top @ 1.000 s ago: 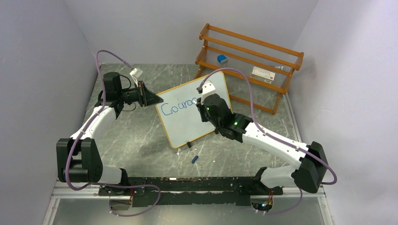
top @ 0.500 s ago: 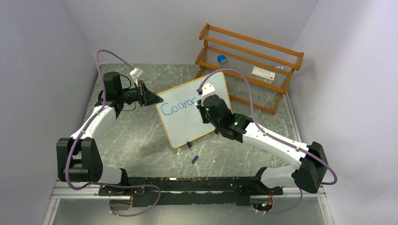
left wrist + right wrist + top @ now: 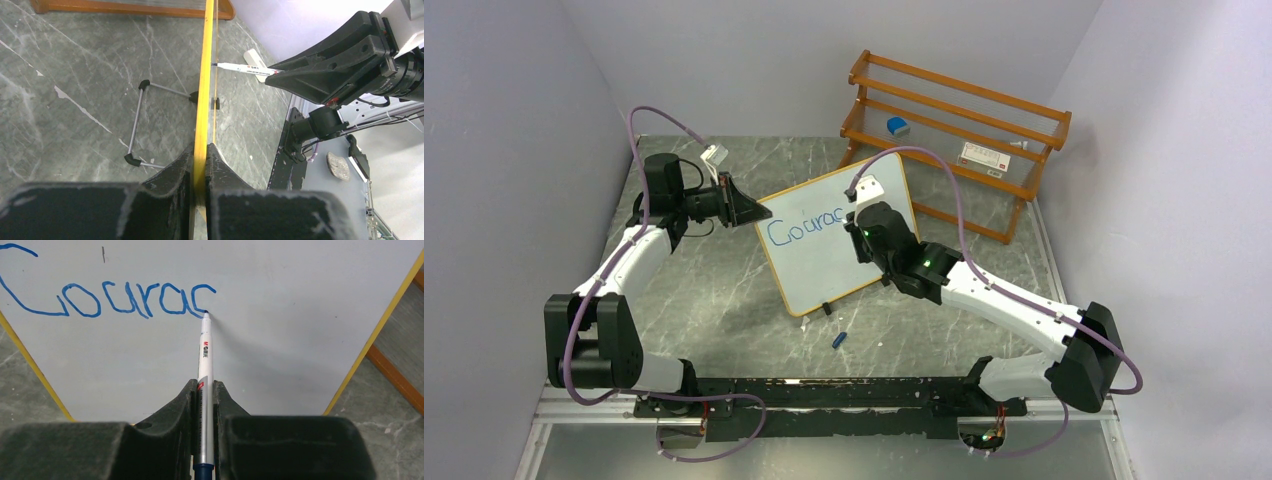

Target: Write a sentence on the whiteboard

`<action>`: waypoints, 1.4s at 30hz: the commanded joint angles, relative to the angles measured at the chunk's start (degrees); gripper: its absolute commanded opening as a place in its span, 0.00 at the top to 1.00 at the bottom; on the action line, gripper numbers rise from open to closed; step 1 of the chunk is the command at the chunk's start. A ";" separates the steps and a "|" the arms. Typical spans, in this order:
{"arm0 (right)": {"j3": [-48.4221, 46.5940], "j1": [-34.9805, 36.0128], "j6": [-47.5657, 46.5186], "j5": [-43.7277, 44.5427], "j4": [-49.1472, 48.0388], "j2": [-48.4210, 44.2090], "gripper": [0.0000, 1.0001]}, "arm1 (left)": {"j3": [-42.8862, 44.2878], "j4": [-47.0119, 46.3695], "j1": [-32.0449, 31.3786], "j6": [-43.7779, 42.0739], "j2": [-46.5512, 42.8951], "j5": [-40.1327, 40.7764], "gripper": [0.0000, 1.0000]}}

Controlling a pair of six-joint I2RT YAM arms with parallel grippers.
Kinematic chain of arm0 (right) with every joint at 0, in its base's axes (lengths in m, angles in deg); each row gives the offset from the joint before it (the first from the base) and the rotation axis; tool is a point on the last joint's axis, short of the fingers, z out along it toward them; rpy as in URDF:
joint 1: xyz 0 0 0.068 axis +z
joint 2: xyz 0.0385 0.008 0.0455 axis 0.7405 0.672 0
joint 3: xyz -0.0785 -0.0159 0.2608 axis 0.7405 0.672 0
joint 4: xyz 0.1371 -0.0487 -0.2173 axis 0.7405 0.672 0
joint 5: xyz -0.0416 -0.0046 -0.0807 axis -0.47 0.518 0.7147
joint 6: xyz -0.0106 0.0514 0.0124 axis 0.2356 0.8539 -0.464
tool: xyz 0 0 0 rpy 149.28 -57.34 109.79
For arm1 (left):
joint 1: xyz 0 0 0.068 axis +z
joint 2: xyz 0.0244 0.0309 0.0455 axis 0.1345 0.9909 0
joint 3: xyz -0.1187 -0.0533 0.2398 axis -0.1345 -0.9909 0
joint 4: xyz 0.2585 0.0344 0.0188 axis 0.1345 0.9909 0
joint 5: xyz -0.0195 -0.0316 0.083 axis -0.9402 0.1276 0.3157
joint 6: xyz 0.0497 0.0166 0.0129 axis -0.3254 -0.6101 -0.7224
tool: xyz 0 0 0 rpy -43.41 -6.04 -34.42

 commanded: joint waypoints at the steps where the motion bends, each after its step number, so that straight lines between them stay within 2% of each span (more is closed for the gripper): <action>1: 0.41 -1.14 -0.01 2.34 0.63 -0.57 1.00 | -0.10 3.53 -1.71 -2.39 1.38 1.13 0.95; 18: -0.14 -1.54 -0.44 1.77 -4.43 -0.94 1.00 | -0.10 3.64 -1.71 -2.54 1.38 1.24 0.95; 42: -1.60 -1.66 -0.75 1.19 -5.56 -0.21 1.00 | -0.10 3.52 -1.71 -2.35 1.32 1.18 0.95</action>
